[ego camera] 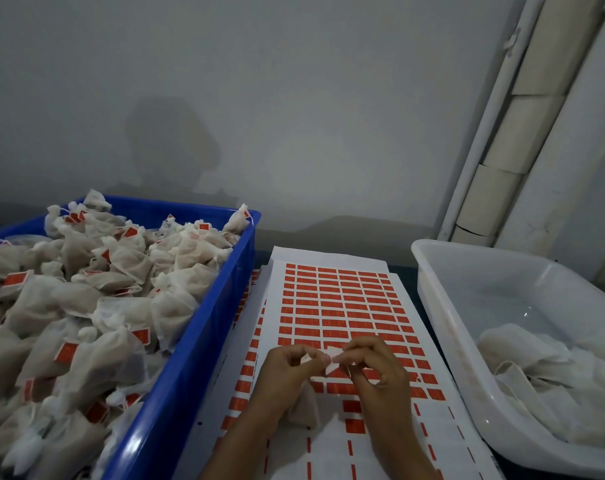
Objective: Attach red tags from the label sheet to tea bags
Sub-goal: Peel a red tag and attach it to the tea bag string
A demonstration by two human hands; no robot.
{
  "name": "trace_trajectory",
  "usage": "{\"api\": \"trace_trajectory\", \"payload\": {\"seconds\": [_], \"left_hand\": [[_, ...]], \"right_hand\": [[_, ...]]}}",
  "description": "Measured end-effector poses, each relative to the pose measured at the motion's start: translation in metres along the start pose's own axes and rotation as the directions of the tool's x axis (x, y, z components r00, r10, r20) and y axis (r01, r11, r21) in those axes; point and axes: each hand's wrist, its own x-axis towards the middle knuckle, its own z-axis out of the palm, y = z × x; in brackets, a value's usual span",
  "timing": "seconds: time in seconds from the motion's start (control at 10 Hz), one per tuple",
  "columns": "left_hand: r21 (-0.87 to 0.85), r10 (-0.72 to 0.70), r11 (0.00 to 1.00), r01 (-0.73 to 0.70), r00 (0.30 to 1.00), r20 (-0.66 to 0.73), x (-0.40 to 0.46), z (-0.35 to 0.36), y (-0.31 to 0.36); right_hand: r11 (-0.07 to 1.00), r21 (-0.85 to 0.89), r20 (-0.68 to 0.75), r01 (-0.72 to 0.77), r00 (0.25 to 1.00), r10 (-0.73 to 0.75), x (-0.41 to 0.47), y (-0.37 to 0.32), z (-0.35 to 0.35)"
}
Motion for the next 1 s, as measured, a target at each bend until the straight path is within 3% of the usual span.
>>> {"api": "trace_trajectory", "payload": {"seconds": [0.2, 0.3, 0.5, 0.7, 1.0], "left_hand": [[-0.007, 0.023, 1.0, -0.024, 0.995, -0.097, 0.001, -0.001, -0.003], [-0.013, 0.016, 1.0, -0.018, 0.992, -0.126, 0.003, -0.002, -0.005], [0.022, 0.034, 0.999, -0.032, 0.993, -0.116, 0.003, 0.0, -0.007], [0.028, 0.045, 0.999, -0.042, 0.993, -0.111, 0.002, 0.0, -0.007], [0.065, 0.054, 0.997, -0.046, 0.992, -0.115, 0.004, 0.0, -0.011]], "right_hand": [[0.982, 0.127, -0.022, -0.139, 0.99, 0.143, 0.003, -0.014, 0.0], [0.988, 0.063, -0.036, -0.139, 0.989, 0.141, 0.006, -0.016, -0.002], [0.994, -0.107, 0.023, -0.004, 1.0, 0.006, 0.003, -0.015, 0.002], [0.987, -0.064, 0.084, -0.146, 0.985, 0.152, 0.004, -0.015, 0.0], [0.989, -0.128, 0.053, -0.069, 0.996, 0.076, 0.004, -0.006, -0.005]]}}
